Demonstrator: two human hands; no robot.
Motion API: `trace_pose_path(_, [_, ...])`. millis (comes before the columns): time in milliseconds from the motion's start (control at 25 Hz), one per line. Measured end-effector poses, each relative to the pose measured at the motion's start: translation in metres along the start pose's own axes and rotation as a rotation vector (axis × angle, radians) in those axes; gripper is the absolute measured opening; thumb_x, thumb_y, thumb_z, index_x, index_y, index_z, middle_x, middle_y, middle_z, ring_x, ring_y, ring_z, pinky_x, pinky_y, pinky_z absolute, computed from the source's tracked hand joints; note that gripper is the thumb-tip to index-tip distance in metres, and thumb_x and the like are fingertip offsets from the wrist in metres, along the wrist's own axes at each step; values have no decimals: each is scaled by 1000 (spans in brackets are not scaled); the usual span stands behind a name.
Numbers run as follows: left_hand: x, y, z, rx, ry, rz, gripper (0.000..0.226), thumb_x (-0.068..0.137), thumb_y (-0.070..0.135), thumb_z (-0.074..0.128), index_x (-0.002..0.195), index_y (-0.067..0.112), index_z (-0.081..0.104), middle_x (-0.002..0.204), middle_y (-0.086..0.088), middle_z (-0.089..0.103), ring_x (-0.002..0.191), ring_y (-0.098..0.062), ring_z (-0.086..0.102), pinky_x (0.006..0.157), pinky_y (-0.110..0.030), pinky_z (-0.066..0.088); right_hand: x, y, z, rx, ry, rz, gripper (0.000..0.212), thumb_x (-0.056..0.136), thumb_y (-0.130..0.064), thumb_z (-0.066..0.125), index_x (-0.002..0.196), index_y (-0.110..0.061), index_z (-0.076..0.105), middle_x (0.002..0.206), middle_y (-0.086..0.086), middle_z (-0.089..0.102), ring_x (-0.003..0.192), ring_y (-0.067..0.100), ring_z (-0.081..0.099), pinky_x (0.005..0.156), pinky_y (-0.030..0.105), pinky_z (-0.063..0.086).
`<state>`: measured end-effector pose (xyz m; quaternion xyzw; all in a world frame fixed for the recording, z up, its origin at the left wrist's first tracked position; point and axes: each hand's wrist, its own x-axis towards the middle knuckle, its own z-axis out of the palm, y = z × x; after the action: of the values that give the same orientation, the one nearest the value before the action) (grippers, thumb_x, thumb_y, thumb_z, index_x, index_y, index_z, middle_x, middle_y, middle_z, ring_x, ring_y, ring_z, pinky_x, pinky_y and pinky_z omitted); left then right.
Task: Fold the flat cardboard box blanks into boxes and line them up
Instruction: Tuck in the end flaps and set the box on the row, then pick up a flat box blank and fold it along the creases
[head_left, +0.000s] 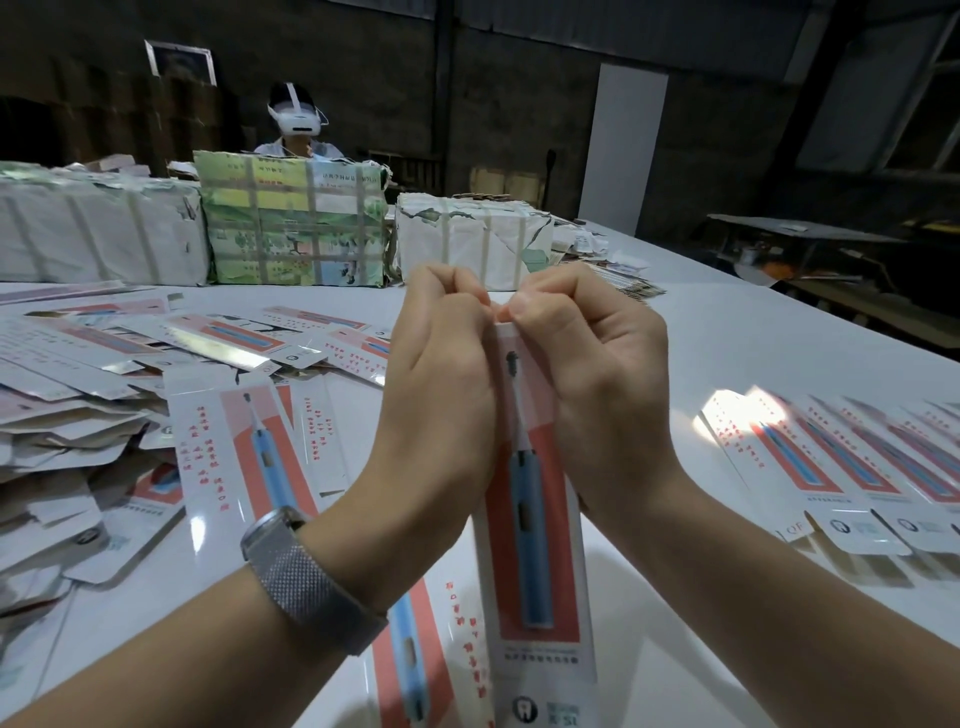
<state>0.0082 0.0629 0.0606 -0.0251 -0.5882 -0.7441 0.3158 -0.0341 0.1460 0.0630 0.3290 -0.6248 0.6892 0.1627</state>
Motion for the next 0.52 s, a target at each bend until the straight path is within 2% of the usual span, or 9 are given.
trace_pose_path(120, [1, -1, 1, 84, 12, 12, 7, 79, 25, 42, 73, 29, 46, 67, 2, 41, 65, -16, 40, 54, -34, 37, 2, 3, 0, -19, 22, -11, 28, 89, -24, 54, 65, -11, 57, 67, 7, 52, 66, 20, 50, 65, 40, 46])
trace_pose_path(240, [5, -1, 2, 88, 32, 24, 8, 84, 23, 43, 77, 28, 45, 70, -3, 42, 65, -18, 42, 53, -36, 38, 4, 2, -2, -278, 54, -189, 26, 91, -25, 59, 71, -10, 66, 77, 9, 53, 75, 14, 50, 69, 36, 47])
trace_pose_path(320, [11, 1, 0, 77, 91, -21, 15, 94, 16, 43, 82, 25, 44, 71, -3, 44, 61, -16, 44, 49, -31, 39, 4, -4, -4, -548, 9, -288, 23, 92, -33, 59, 89, -16, 73, 90, 5, 50, 82, 7, 47, 72, 28, 47])
trace_pose_path(360, [15, 4, -3, 75, 129, -58, 18, 97, 13, 42, 84, 26, 45, 72, -2, 46, 63, -16, 47, 51, -31, 41, 3, -8, -3, -683, -68, -275, 30, 93, -40, 55, 107, -20, 72, 98, 2, 47, 87, 7, 49, 75, 29, 50])
trace_pose_path(400, [18, 6, -6, 52, 152, -92, 19, 99, 12, 42, 86, 26, 46, 75, -1, 47, 68, -17, 49, 56, -32, 44, 2, -12, -2, -801, -176, -226, 44, 92, -47, 50, 128, -25, 62, 106, -1, 43, 92, 9, 51, 79, 33, 53])
trace_pose_path(440, [21, 10, -8, 10, 151, -127, 17, 100, 13, 42, 89, 25, 48, 77, -2, 47, 70, -18, 52, 58, -33, 47, 0, -15, -2, -900, -285, -176, 61, 90, -53, 47, 145, -28, 45, 112, -4, 37, 99, 12, 52, 81, 37, 55])
trace_pose_path(520, [23, 16, -12, -128, 97, -189, 10, 100, 15, 42, 98, 22, 49, 80, -6, 48, 66, -18, 58, 54, -30, 52, -1, -22, -2, -1008, -410, -138, 86, 83, -61, 47, 157, -27, 16, 118, -8, 27, 109, 15, 47, 84, 39, 56])
